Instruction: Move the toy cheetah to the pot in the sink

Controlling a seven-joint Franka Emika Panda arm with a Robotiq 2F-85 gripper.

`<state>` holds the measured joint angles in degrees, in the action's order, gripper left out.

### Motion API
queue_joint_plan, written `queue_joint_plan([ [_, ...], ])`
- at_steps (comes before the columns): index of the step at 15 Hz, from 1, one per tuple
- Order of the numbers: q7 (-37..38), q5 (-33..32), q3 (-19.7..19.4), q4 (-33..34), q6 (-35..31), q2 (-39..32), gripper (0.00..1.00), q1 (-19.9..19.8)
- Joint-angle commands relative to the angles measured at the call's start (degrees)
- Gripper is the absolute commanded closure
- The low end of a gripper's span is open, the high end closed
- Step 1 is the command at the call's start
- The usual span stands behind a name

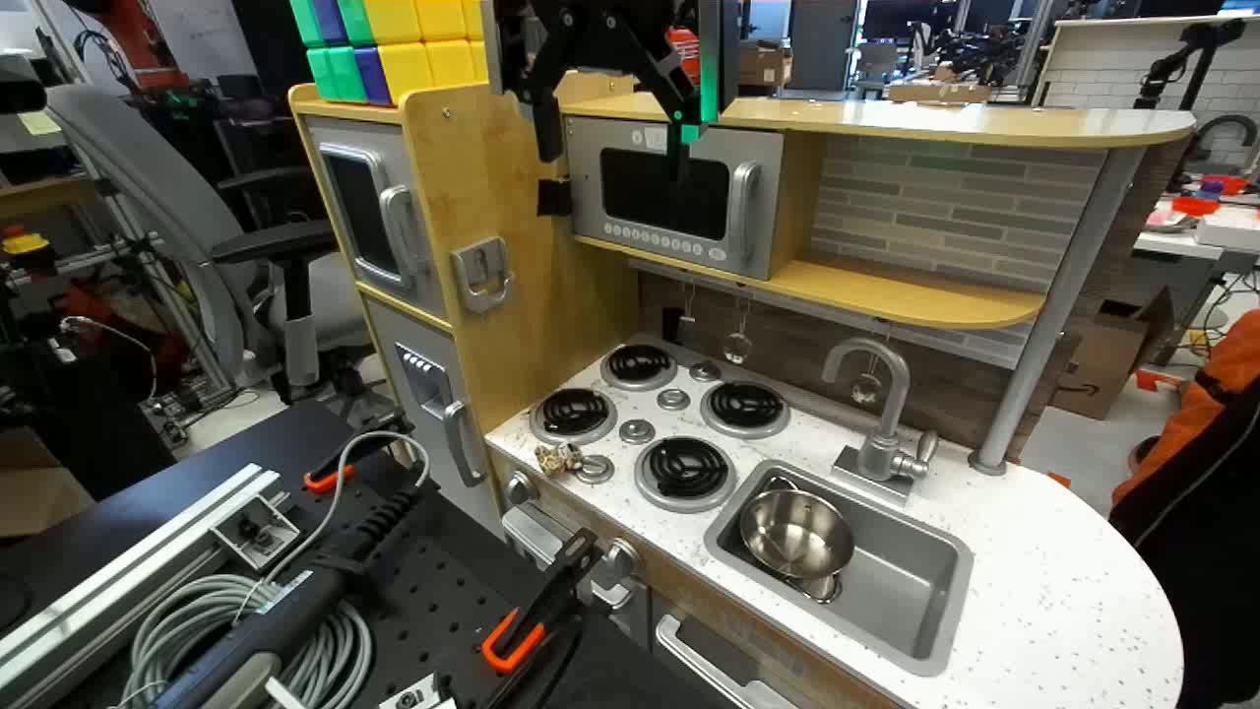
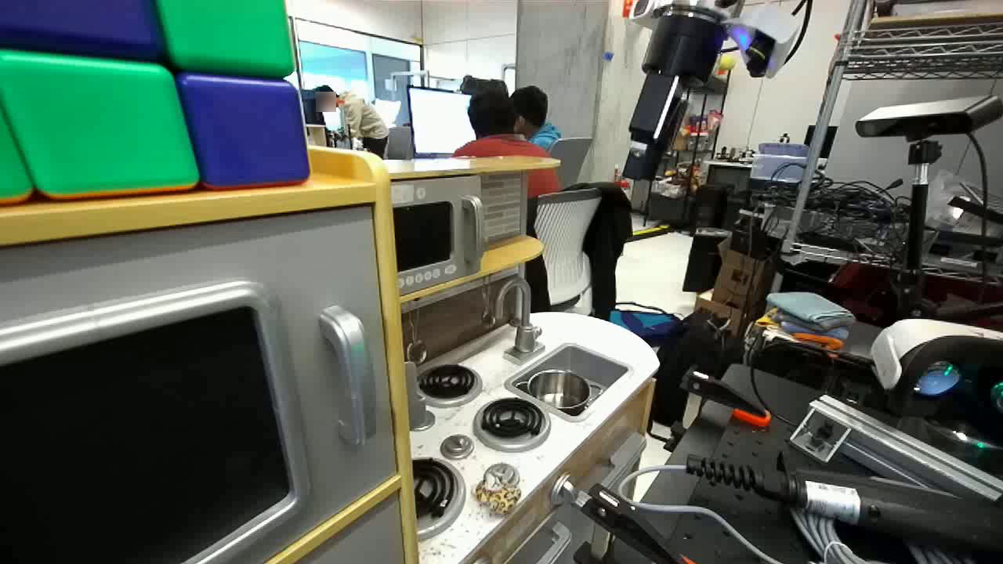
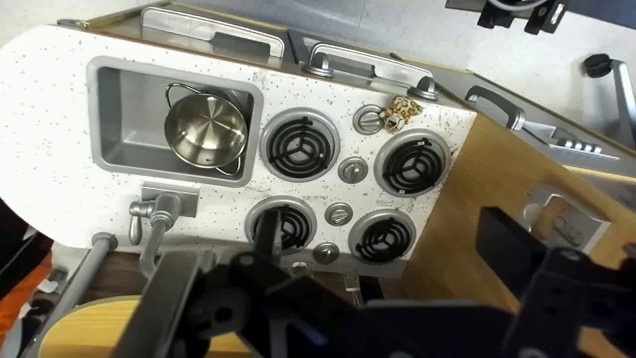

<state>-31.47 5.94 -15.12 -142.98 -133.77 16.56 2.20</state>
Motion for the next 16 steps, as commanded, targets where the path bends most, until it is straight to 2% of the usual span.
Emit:
queue_joint_plan([
  [1, -0.3, 0.5, 1.3, 0.1, 0.2, -0.1, 0.00, -1.3],
  [3, 0.5, 0.8, 2.0, 0.6, -0.6, -1.8, 0.00, -0.8],
  [6, 4.4, 1.0, 5.2, 1.1, -4.5, -8.9, 0.00, 0.4],
  [9, 9.3, 0.7, 9.6, 1.4, -15.7, -19.6, 0.00, 0.7],
  [12, 22.0, -3.5, 12.8, 3.9, -30.8, -32.7, 0.00, 0.7],
  [14, 30.3, -8.5, 11.0, 6.4, -36.9, -40.2, 0.00, 3.2],
  [16, 34.8, -10.4, 8.4, 8.7, -38.4, -44.9, 0.00, 6.6],
])
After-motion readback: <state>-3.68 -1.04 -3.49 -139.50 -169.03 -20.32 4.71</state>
